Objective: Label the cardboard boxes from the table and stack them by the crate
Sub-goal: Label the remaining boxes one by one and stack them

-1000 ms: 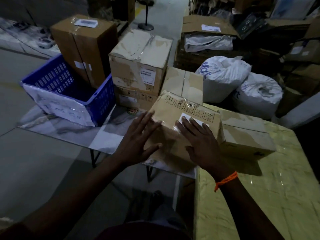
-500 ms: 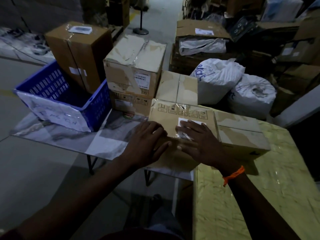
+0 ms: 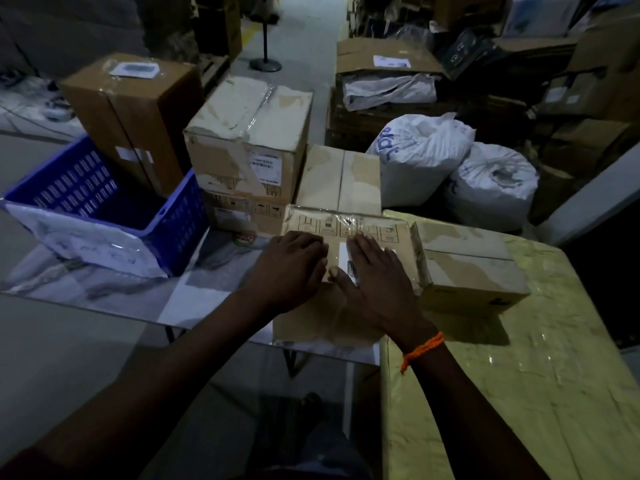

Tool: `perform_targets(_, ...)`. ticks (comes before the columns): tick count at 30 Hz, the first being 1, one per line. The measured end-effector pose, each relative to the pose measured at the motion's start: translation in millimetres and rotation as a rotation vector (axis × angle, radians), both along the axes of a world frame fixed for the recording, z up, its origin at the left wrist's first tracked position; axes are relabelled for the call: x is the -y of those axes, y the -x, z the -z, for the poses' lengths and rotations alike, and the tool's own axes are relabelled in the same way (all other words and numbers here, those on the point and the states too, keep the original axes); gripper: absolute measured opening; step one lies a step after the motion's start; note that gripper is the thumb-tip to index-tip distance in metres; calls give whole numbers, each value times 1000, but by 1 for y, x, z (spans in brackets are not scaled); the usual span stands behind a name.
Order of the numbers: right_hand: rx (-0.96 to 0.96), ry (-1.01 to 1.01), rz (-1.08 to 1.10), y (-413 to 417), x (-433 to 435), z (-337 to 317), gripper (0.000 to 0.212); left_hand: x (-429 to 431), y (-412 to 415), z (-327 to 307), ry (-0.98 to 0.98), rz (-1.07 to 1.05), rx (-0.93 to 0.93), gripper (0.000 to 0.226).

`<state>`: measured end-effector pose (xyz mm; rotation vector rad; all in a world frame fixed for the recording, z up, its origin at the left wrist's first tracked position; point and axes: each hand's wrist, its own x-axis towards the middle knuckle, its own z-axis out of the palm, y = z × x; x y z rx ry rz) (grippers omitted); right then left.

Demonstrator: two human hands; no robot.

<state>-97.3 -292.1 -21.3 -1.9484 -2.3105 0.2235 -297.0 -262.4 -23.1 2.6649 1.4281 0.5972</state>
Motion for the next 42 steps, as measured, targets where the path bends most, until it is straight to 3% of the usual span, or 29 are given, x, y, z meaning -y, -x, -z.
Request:
perform_targets(3,16,8,-26,-11,7,-1,100,-5,1,-5,19,24,-82,35)
perform_targets(7,43,75,95,-28,10,-7,90,-6,7,6,169,-51,-134,80)
perform_targets(15,-47,146,157,-33,5,-3,103,-8,4,16,192,-59,-87,82)
perform_targets(17,-315,128,282,-37,3,-15,107,-7,3,22,244,-110,39,86)
perform_targets(18,-511,128,360,-39,4,-23,93,-6,4,25,320,-160,154,93)
perform_targets(20,-826,175,445,-41,9,-36,37,-6,9,26,536,-239,442,106)
perform_targets(21,-875,181,422,-43,8,-35,26,-2,14,22,615,-261,554,103)
perform_targets(24,-909,160,398,-39,15,-25,24,13,26,10,709,-289,803,80)
perform_targets(27,-955,166,449,-28,22,-7,40,23,46,3,742,-386,917,64)
perform_targets(31,-971,130,388,-4,29,1,67,31,80,2,727,-512,1043,69)
perform_targets(37,-1033,143,372,24,42,7,61,61,113,3,646,-546,1075,73)
perform_targets(40,-1099,215,470,25,48,12,84,75,113,4,825,-568,1242,57)
perform_targets(42,-1187,362,487,19,50,15,84,82,109,9,880,-556,1237,36)
